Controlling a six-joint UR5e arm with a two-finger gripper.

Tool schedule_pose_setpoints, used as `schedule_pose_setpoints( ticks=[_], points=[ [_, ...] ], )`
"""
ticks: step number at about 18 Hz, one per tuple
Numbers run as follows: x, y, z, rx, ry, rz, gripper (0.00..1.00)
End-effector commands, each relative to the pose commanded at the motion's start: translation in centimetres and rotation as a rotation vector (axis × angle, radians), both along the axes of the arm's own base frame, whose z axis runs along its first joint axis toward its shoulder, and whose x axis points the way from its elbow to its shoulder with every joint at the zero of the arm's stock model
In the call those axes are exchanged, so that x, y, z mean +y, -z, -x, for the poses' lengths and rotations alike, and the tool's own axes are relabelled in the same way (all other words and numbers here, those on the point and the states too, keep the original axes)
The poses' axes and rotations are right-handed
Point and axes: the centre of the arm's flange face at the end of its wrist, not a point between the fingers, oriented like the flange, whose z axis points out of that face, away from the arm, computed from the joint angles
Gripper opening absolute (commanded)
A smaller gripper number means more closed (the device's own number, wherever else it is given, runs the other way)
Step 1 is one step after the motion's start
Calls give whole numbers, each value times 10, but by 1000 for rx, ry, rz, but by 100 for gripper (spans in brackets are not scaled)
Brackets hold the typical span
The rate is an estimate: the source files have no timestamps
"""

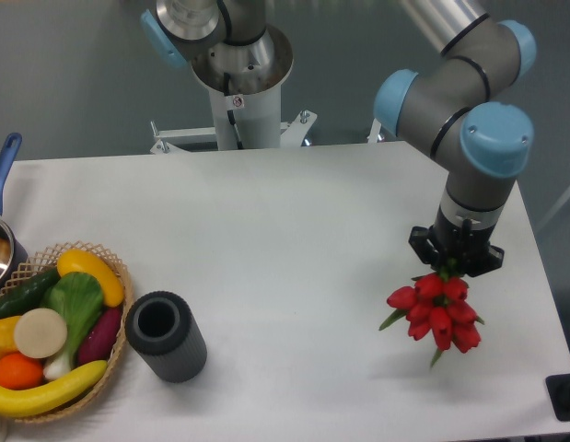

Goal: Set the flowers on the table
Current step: 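Move the held red tulip bunch toward the grey cup and lower it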

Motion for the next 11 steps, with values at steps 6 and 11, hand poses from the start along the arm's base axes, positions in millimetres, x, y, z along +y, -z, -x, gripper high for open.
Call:
schedule_pose_setpoints(
  ticks=[6, 11],
  points=[
    [36, 29, -23, -43, 58, 9, 32],
    [52, 44, -28, -40, 77, 6, 51]
  ],
)
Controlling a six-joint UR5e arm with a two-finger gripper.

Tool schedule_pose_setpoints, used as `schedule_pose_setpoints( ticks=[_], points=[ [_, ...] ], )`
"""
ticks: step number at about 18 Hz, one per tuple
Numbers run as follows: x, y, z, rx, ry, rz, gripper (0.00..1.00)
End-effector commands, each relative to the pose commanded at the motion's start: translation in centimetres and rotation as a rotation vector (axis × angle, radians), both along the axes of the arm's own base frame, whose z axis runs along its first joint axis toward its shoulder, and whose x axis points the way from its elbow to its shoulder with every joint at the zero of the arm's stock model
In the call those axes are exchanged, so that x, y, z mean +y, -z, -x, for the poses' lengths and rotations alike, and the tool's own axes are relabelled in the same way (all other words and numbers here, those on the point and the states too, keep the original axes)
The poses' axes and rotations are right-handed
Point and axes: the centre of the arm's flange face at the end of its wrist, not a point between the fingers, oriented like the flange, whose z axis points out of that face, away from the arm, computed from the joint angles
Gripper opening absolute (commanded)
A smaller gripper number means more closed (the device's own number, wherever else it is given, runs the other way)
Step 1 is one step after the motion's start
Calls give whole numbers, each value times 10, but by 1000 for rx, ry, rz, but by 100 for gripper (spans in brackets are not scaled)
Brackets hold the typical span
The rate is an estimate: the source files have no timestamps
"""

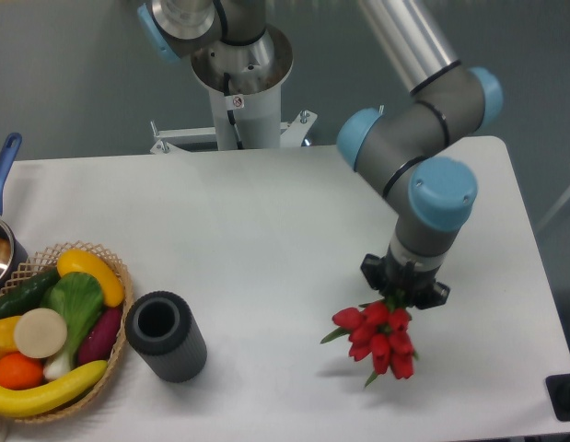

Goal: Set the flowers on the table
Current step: 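Move the held red tulip bunch toward the grey cup and lower it, then open the gripper to release the tulips onto the table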

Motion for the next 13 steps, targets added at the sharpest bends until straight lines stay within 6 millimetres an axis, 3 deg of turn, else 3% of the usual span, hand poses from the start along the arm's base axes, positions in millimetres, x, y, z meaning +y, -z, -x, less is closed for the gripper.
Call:
schedule_pose_setpoints(
  ticks=[2, 3, 4, 8, 13],
  points=[
    [1, -3, 2, 33, -18, -21, 60],
    [2, -5, 4, 51, -28, -30, 86],
    [2, -6, 4, 70, -36, -34, 100],
    [-13, -10, 0, 103, -54, -54, 100],
    [-70, -44, 23, 168, -138, -94, 100]
  ],
)
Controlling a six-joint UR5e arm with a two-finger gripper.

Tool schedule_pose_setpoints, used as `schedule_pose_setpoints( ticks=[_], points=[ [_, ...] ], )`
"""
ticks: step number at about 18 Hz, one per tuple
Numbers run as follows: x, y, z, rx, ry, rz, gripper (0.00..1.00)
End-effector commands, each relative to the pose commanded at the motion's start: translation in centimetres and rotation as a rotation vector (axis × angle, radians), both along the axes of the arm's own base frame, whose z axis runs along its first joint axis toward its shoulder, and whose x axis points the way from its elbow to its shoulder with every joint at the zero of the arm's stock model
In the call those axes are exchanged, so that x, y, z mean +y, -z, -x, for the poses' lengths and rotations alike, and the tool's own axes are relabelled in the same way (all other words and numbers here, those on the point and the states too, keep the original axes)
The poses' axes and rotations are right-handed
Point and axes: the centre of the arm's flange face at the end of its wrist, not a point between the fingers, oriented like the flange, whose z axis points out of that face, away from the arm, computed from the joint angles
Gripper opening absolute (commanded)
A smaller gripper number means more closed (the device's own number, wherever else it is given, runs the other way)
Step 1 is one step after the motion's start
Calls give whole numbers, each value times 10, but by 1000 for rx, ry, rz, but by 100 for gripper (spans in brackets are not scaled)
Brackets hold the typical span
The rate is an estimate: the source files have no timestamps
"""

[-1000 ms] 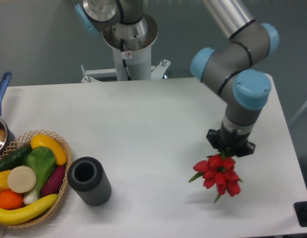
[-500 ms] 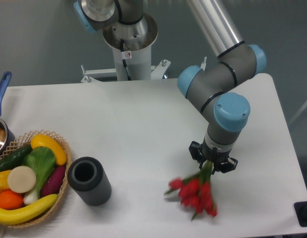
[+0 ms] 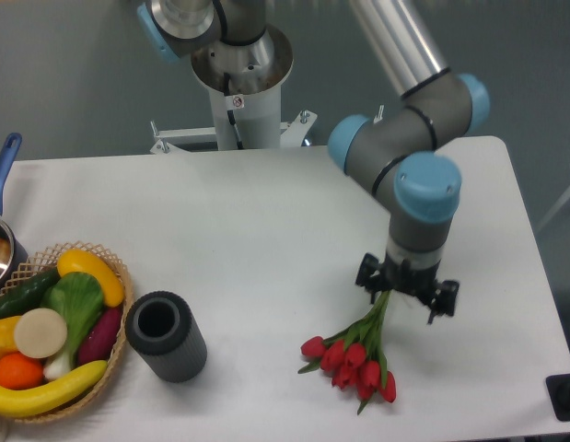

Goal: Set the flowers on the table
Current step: 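Open the gripper to release the tulips onto the table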

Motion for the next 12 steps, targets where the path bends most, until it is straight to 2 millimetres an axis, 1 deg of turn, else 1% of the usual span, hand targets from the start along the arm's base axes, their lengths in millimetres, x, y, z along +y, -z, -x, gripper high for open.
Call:
schedule_pose_setpoints(
  ticks=[2, 3, 5, 12],
  points=[
    [-3, -1, 2, 7, -5, 4, 100],
    [-4, -7, 0, 14, -5, 0, 100],
    [-9, -11, 3, 18, -13, -1, 100],
    [-10, -5, 0, 10, -14, 3, 100]
  ],
)
